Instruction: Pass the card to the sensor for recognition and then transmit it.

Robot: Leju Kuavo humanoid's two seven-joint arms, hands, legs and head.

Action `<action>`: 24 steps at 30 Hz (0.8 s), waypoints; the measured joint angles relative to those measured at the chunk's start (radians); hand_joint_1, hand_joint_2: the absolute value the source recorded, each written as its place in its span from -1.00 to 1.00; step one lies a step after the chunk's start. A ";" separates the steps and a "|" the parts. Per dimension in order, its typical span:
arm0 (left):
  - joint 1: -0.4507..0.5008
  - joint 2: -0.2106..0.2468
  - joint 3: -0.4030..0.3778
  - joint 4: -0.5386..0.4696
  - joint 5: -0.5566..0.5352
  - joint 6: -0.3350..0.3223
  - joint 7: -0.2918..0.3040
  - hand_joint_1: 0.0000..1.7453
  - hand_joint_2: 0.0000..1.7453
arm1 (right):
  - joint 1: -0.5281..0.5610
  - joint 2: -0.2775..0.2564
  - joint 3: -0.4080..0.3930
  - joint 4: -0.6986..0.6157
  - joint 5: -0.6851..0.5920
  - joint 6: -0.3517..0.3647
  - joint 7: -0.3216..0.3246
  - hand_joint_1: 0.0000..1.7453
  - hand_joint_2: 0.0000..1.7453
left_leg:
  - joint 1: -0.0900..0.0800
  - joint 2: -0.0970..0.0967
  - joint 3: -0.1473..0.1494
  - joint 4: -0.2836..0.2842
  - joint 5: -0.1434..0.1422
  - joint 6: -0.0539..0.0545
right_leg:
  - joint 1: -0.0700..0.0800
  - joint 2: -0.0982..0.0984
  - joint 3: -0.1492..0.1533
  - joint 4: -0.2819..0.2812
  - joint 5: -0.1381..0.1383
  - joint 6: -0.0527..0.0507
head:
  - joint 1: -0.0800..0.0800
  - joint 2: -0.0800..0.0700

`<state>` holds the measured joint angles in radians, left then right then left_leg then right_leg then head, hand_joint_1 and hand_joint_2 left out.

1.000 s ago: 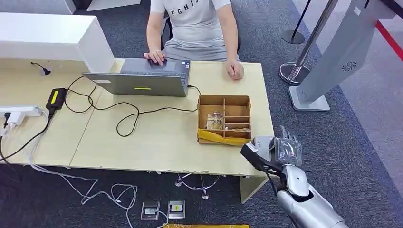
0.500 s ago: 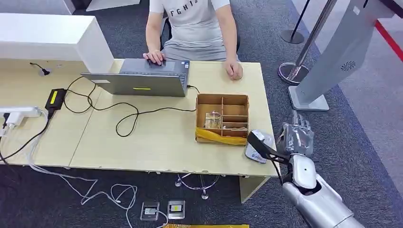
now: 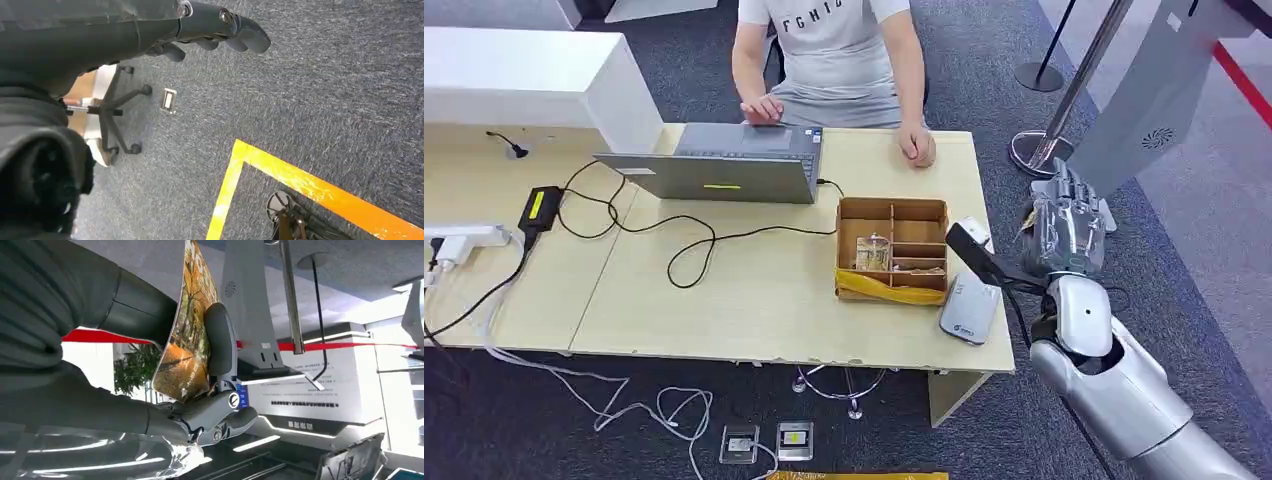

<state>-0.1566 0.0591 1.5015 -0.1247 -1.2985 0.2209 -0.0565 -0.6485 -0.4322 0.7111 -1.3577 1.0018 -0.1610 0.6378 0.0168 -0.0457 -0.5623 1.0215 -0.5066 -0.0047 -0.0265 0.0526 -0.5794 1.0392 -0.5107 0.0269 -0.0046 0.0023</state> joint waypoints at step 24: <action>-0.001 -0.002 0.000 0.000 -0.023 -0.004 -0.006 -1.00 -1.00 | -0.040 0.149 0.082 0.105 -0.060 -0.086 -0.116 1.00 1.00 | 0.001 -0.001 -0.001 0.000 0.000 0.000 | 0.001 -0.001 0.000 0.000 0.000 0.000 | 0.000 0.000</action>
<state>-0.1574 0.0576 1.5015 -0.1247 -1.3218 0.2171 -0.0626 -0.6890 -0.2834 0.7931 -1.2524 0.9422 -0.2468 0.5219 0.0174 -0.0464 -0.5635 1.0213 -0.5065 -0.0047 -0.0259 0.0520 -0.5797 1.0395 -0.5108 0.0268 -0.0046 0.0023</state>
